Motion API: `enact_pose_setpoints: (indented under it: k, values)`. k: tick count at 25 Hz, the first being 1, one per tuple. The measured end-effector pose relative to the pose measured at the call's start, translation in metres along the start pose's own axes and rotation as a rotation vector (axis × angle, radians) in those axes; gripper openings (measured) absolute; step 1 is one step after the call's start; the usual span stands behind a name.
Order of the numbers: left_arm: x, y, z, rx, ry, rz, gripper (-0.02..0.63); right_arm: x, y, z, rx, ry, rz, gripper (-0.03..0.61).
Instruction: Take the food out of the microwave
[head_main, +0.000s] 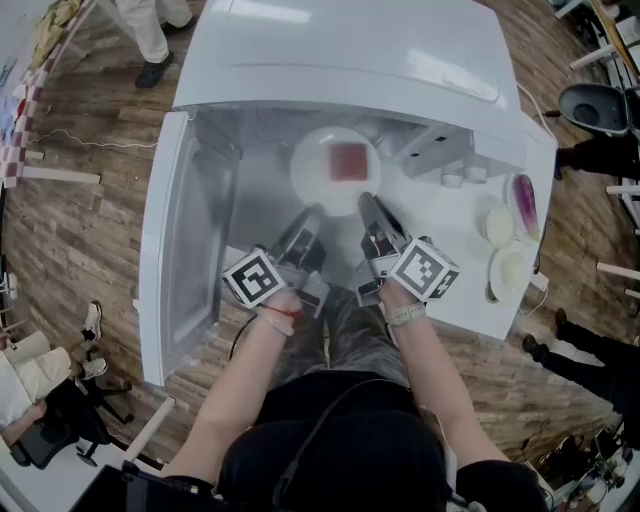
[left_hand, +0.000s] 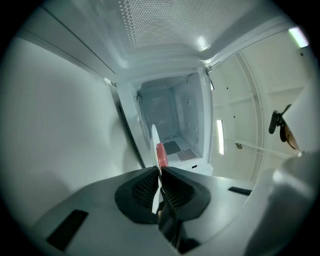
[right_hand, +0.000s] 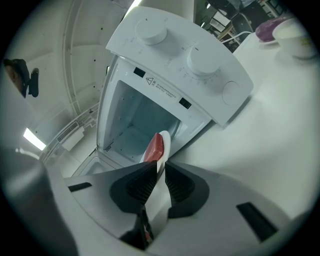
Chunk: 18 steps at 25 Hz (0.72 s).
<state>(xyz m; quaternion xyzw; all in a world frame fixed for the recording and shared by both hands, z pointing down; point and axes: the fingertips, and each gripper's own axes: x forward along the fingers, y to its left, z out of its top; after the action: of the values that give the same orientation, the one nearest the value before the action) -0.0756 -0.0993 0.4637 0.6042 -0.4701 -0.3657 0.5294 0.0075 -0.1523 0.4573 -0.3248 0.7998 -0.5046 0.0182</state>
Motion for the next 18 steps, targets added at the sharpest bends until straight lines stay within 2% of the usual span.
enact_pose_setpoints:
  k: [5,13,18]
  values:
    - [-0.009,-0.001,-0.005,0.028,0.024,-0.007,0.021,-0.009,0.001,-0.008,0.005,-0.011,-0.012,0.063]
    - [-0.024,0.001,-0.015,0.009,0.046,0.003,0.021,-0.024,0.001,-0.022,0.018,-0.028,-0.025,0.063]
    - [-0.030,-0.001,-0.023,0.041,0.064,-0.009,0.021,-0.035,-0.001,-0.029,0.026,-0.035,-0.027,0.063]
